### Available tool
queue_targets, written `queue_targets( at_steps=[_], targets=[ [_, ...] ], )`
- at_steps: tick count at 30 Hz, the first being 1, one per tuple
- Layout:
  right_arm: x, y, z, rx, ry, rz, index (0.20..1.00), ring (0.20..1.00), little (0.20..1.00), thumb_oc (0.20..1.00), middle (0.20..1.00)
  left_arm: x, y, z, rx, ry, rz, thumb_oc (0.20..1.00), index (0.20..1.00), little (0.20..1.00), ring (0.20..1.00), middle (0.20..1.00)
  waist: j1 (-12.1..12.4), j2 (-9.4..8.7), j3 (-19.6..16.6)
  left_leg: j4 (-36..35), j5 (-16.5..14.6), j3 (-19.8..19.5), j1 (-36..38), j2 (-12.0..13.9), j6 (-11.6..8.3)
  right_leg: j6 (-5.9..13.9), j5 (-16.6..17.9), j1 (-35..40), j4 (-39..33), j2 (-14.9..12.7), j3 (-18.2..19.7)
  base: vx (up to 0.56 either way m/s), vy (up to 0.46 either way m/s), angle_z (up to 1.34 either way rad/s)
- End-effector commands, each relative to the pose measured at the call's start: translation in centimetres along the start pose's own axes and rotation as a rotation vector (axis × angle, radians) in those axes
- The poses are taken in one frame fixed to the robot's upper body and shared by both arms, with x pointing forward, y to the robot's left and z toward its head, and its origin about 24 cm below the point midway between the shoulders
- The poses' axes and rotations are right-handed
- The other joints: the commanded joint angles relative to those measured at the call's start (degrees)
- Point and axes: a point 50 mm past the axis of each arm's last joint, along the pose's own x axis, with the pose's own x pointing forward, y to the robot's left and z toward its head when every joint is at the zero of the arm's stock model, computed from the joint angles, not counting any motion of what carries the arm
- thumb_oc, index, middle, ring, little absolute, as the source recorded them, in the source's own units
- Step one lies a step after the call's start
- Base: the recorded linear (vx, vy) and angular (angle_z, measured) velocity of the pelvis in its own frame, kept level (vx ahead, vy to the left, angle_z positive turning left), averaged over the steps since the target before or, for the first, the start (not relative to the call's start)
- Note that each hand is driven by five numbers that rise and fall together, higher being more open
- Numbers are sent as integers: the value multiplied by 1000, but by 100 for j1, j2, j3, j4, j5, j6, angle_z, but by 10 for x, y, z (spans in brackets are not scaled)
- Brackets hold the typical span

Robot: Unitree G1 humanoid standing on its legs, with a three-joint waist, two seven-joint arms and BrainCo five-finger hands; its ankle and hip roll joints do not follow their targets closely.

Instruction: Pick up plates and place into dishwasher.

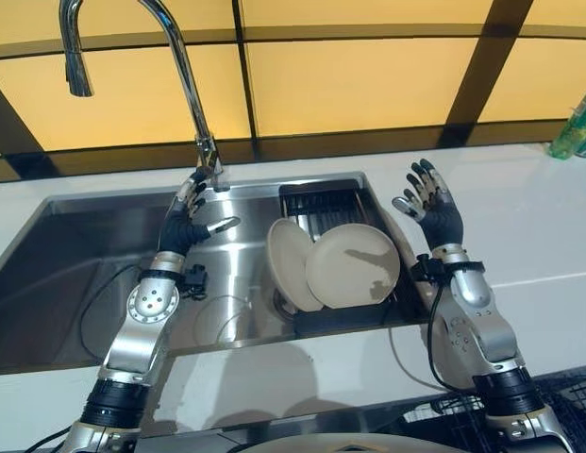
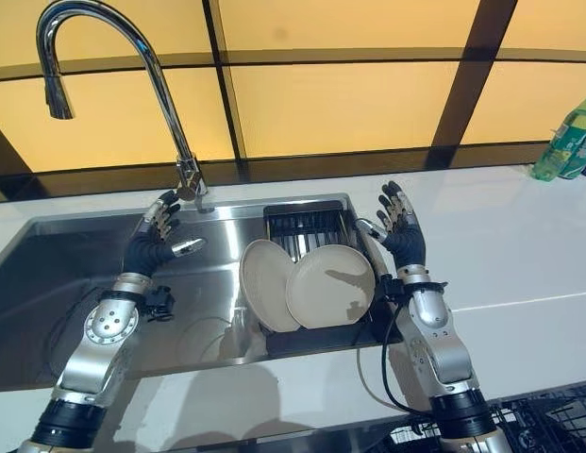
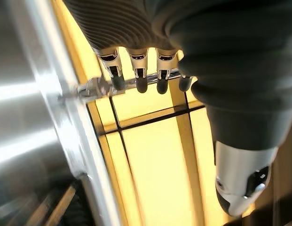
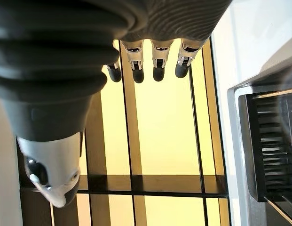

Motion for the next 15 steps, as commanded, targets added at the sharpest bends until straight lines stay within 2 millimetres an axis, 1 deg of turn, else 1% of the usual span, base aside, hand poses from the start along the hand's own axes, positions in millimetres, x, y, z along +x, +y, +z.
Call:
queue_targets(
  at_steps=[1, 3, 4, 5, 6, 7, 8, 10, 13, 15],
  targets=[
    [7, -6, 26, 30, -135, 1, 1000, 1000, 1000, 1000, 1000, 22, 35, 19, 310, -137, 44, 1000, 1000, 1000, 1000, 1000, -47, -112, -200, 49, -310, 313, 310, 148, 10, 319, 219, -124, 56, -369, -163, 0, 0, 0],
    [7, -8, 27, 25, -134, 1, 1000, 1000, 1000, 1000, 1000, 22, 39, 19, 439, -157, 26, 1000, 1000, 1000, 1000, 1000, -73, -88, -202, 49, -309, 329, 300, 147, 12, 324, 222, -146, 56, -371, -150, -35, 35, 0],
    [8, -8, 27, 23, -133, 2, 1000, 1000, 1000, 1000, 1000, 23, 40, 19, 501, -171, 16, 1000, 1000, 1000, 1000, 1000, -92, -73, -187, 43, -237, 346, 275, 144, 19, 312, 283, -182, 56, -370, -136, -6, 45, 0],
    [7, -9, 27, 21, -132, 3, 1000, 1000, 1000, 1000, 1000, 23, 39, 20, 568, -186, -8, 1000, 1000, 1000, 1000, 1000, -110, -53, -198, 50, -312, 346, 306, 146, 13, 331, 221, -152, 57, -370, -125, -49, 38, 0],
    [8, -9, 27, 19, -134, 4, 1000, 1000, 1000, 1000, 1000, 23, 38, 21, 628, -202, -26, 1000, 1000, 1000, 1000, 1000, -116, -53, -186, 45, -238, 361, 270, 145, 17, 319, 289, -194, 53, -375, -115, 31, 37, -1],
    [8, -9, 27, 16, -134, 4, 1000, 1000, 1000, 1000, 1000, 23, 37, 21, 678, -212, -48, 1000, 1000, 1000, 1000, 1000, -124, -40, -197, 51, -318, 357, 297, 146, 12, 341, 226, -169, 54, -379, -110, 0, 0, 0],
    [8, -10, 28, 13, -134, 5, 1000, 1000, 1000, 1000, 1000, 23, 36, 20, 731, -217, -84, 1000, 1000, 1000, 1000, 1000, -140, -31, -196, 48, -323, 365, 301, 142, 11, 350, 233, -175, 52, -385, -101, 25, 36, -2],
    [8, -11, 28, 9, -135, 6, 1000, 1000, 1000, 1000, 1000, 23, 34, 21, 809, -252, -119, 1000, 1000, 1000, 1000, 1000, -163, -19, -196, 42, -331, 381, 303, 135, 15, 360, 241, -186, 45, -390, -91, -8, 31, -3],
    [9, -13, 29, 3, -133, 9, 1000, 1000, 1000, 1000, 1000, 23, 31, 24, 969, -332, -202, 1000, 1000, 1000, 1000, 1000, -215, 6, -215, 42, -340, 423, 309, 136, 10, 383, 256, -201, 43, -403, -69, 11, 29, -4],
    [10, -13, 29, 0, -131, 11, 1000, 1000, 1000, 1000, 1000, 25, 30, 27, 1019, -372, -234, 1000, 1000, 1000, 1000, 1000, -236, 14, -226, 42, -346, 439, 311, 131, 11, 389, 262, -212, 45, -405, -60, 9, 26, -7]
  ],
)
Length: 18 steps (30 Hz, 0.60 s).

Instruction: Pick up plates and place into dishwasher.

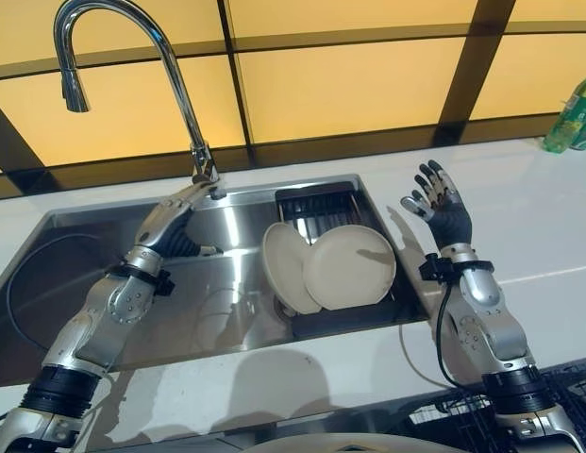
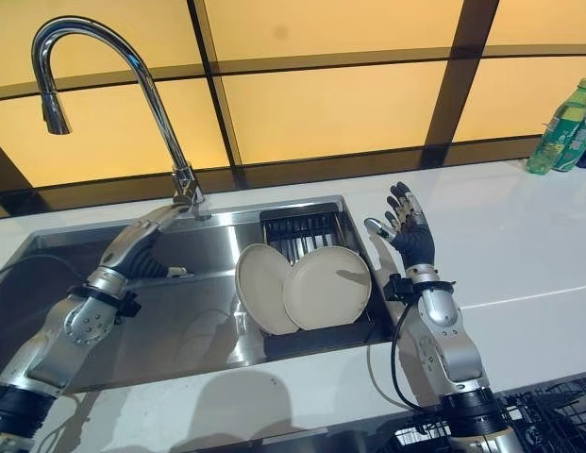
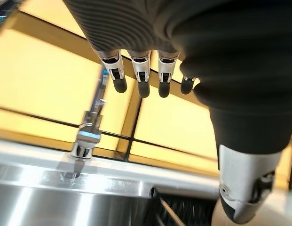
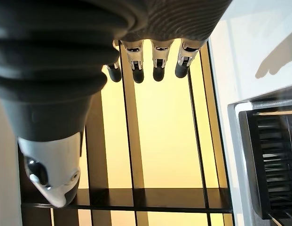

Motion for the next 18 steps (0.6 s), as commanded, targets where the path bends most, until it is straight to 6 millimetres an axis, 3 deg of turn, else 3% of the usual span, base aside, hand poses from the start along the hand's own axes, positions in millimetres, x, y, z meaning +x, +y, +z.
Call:
queue_targets(
  at_steps=[1, 9, 14, 18],
  targets=[
    [9, 0, 29, 15, -145, 31, 1000, 1000, 1000, 1000, 1000, 22, 36, 6, 197, -159, 69, 1000, 1000, 1000, 1000, 1000, -118, -146, -106, 43, -334, 345, 300, 124, 25, 390, 266, -188, 41, -403, -131, 4, 30, -8],
    [9, -1, 27, 11, -138, 34, 1000, 1000, 1000, 1000, 1000, 23, 43, 26, 317, -362, 139, 1000, 1000, 1000, 1000, 1000, -168, -150, -114, 43, -370, 384, 288, 88, 56, 421, 295, -232, 39, -422, -81, 2, 10, -2],
    [8, -2, 26, 14, -134, 32, 1000, 1000, 1000, 1000, 1000, 18, 32, 44, 379, -520, 88, 1000, 1000, 1000, 1000, 1000, -193, -171, -125, 43, -384, 404, 276, 65, 79, 440, 313, -258, 39, -427, -43, 11, 1, -8],
    [10, -2, 28, 16, -132, 31, 1000, 1000, 1000, 1000, 1000, 17, 37, 53, 409, -626, 75, 1000, 1000, 1000, 1000, 1000, -226, -170, -128, 43, -397, 448, 279, 57, 93, 452, 323, -274, 40, -432, -24, 6, 8, -4]
  ],
)
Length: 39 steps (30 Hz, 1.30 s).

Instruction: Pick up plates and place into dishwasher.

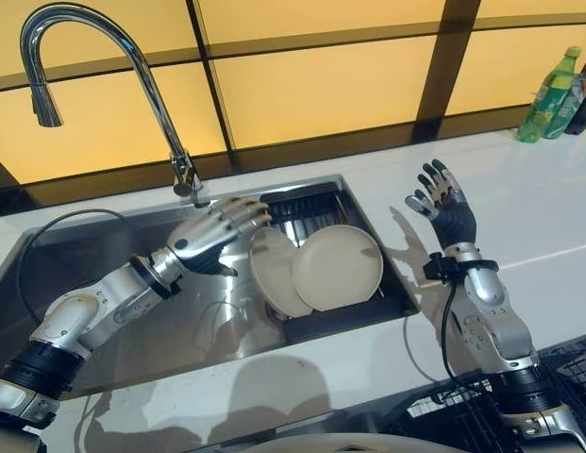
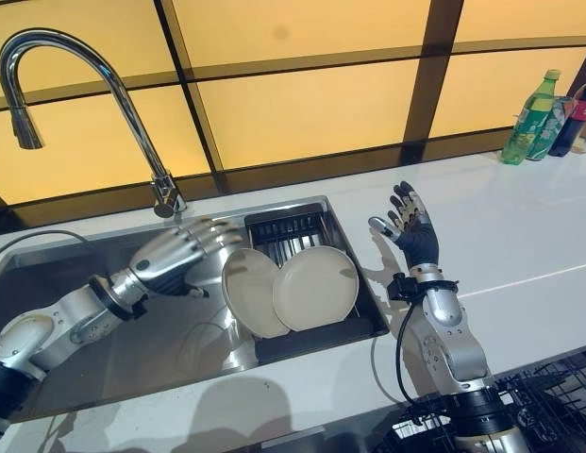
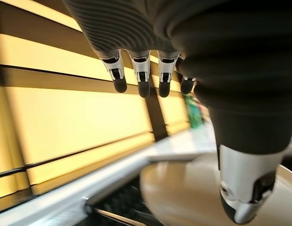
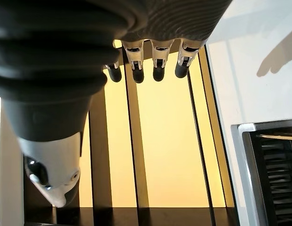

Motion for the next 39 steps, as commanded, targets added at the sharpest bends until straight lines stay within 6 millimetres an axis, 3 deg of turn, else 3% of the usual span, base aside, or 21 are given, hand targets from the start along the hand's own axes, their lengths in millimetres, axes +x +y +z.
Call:
queue_targets(
  at_steps=[1, 6, 11, 21, 25, 31, 39],
  targets=[
    [9, 3, 26, 11, -132, 36, 1000, 1000, 1000, 1000, 1000, 17, 41, -6, 128, -130, 90, 1000, 1000, 1000, 1000, 1000, -38, -153, -94, 44, -392, 284, 242, 61, 113, 439, 313, -218, 41, -425, -160, 7, 12, -3],
    [11, 4, 27, 5, -138, 38, 1000, 1000, 1000, 1000, 1000, 22, 37, 4, 113, -217, -104, 1000, 1000, 1000, 1000, 1000, -79, -141, -103, 44, -412, 304, 240, 47, 131, 464, 313, -238, 44, -426, -140, 0, 0, 0],
    [11, -2, 31, -1, -139, 21, 1000, 1000, 1000, 1000, 1000, 18, 37, 2, 82, -197, -242, 1000, 1000, 1000, 1000, 1000, -106, -122, -85, 44, -409, 300, 246, 42, 139, 476, 312, -246, 52, -412, -102, 4, 4, -3],
    [7, -6, 30, 6, -134, 16, 1000, 1000, 1000, 1000, 1000, 18, 38, 2, 49, -173, -238, 1000, 1000, 1000, 1000, 1000, -64, -123, -65, 44, -407, 259, 216, 45, 151, 480, 312, -244, 40, -408, -106, 0, 1, -2],
    [7, -7, 27, 5, -120, 9, 1000, 1000, 1000, 1000, 1000, 14, 27, 1, 22, -137, -284, 1000, 1000, 1000, 1000, 1000, -77, -120, -43, 44, -402, 245, 210, 51, 148, 483, 322, -259, 36, -405, -88, 0, 0, 0],
    [3, -6, 22, 9, -100, 10, 1000, 1000, 1000, 1000, 1000, 14, 21, -3, 40, -104, -220, 1000, 1000, 1000, 1000, 1000, -140, -139, -29, 44, -408, 295, 213, 62, 150, 493, 336, -287, 25, -396, -39, 18, -8, -1],
    [2, 0, 15, 16, -80, 10, 1000, 1000, 1000, 1000, 1000, 20, 3, 7, -1, -147, -268, 1000, 1000, 1000, 1000, 1000, -274, -140, 8, 44, -413, 384, 192, 66, 167, 502, 365, -381, 25, -372, 90, 19, -13, -5]
  ],
)
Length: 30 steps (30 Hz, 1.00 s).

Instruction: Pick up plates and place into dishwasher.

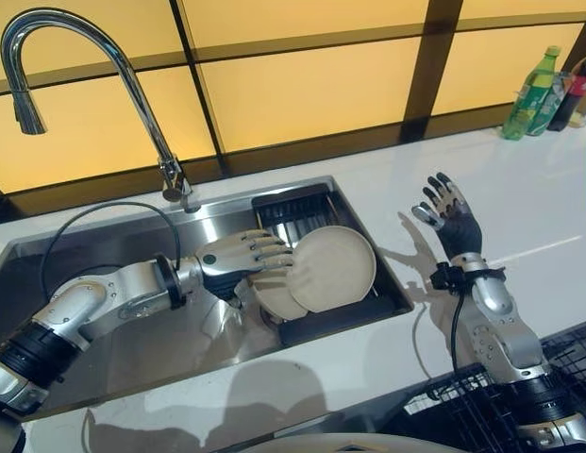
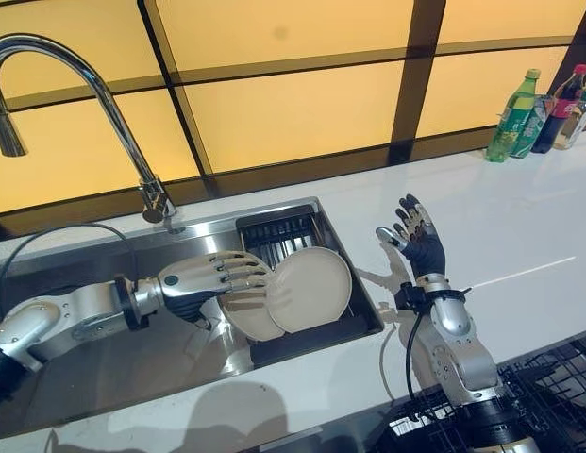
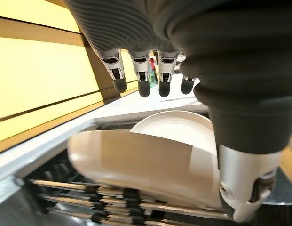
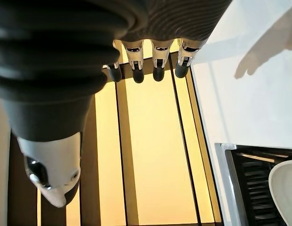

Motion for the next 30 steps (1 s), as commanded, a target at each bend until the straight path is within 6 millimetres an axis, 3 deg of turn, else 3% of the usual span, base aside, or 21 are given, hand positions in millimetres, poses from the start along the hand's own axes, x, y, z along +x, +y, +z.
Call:
queue_targets(
  at_steps=[1, 7, 9, 10, 12, 13, 16, 18, 30],
  targets=[
    [13, 10, 27, 11, -141, 35, 1000, 1000, 1000, 1000, 1000, 2, 8, -18, 17, 55, 18, 1000, 1000, 1000, 1000, 1000, -141, -135, 77, 44, -375, 222, 187, 66, 166, 482, 354, -267, 37, -370, -94, 38, -11, -5],
    [11, 10, 24, 8, -130, 39, 1000, 1000, 1000, 1000, 1000, 4, 2, -19, -18, 63, -35, 1000, 1000, 1000, 1000, 1000, -243, -106, 95, 44, -377, 308, 202, 87, 168, 491, 361, -306, 37, -351, 14, 33, -3, -9],
    [11, 10, 25, 6, -131, 41, 1000, 1000, 1000, 1000, 1000, 3, 0, -20, -28, 65, -56, 718, 718, 718, 718, 718, -261, -98, 107, 44, -377, 327, 211, 87, 172, 488, 361, -311, 37, -345, 45, 34, 7, -7],
    [11, 9, 25, 5, -131, 41, 1000, 1000, 1000, 1000, 1000, 3, -1, -20, -32, 68, -63, 693, 693, 693, 693, 693, -268, -96, 113, 44, -379, 331, 217, 88, 172, 489, 360, -310, 37, -343, 55, 33, 5, -9],
    [11, 8, 25, 4, -130, 39, 1000, 1000, 1000, 1000, 1000, 3, -4, -20, -41, 71, -78, 492, 492, 492, 492, 492, -274, -94, 121, 44, -381, 337, 225, 88, 175, 488, 356, -306, 37, -337, 67, 31, 6, -8],
    [11, 7, 25, 3, -130, 39, 1000, 1000, 1000, 1000, 1000, 3, -4, -20, -43, 72, -83, 429, 429, 429, 429, 429, -274, -92, 118, 44, -385, 336, 227, 89, 177, 487, 354, -307, 37, -335, 69, 30, 8, -4],
    [11, 6, 26, 1, -128, 41, 1000, 1000, 1000, 1000, 1000, 1, -5, -21, -48, 82, -85, 382, 382, 382, 382, 382, -275, -85, 113, 44, -384, 344, 238, 100, 171, 489, 350, -303, 40, -336, 70, 21, 6, 0],
    [10, 5, 26, 0, -128, 44, 1000, 1000, 1000, 1000, 1000, -1, -6, -22, -47, 90, -83, 200, 200, 200, 200, 200, -262, -82, 119, 44, -382, 338, 242, 100, 172, 484, 344, -297, 45, -336, 64, 0, 0, 0],
    [11, 6, 26, 2, -124, 45, 1000, 1000, 1000, 1000, 1000, -8, -5, -29, -23, 151, -62, 200, 200, 200, 200, 200, -155, -99, 125, 44, -375, 248, 242, 82, 170, 468, 327, -251, 53, -353, -40, 0, 0, 0]
  ],
)
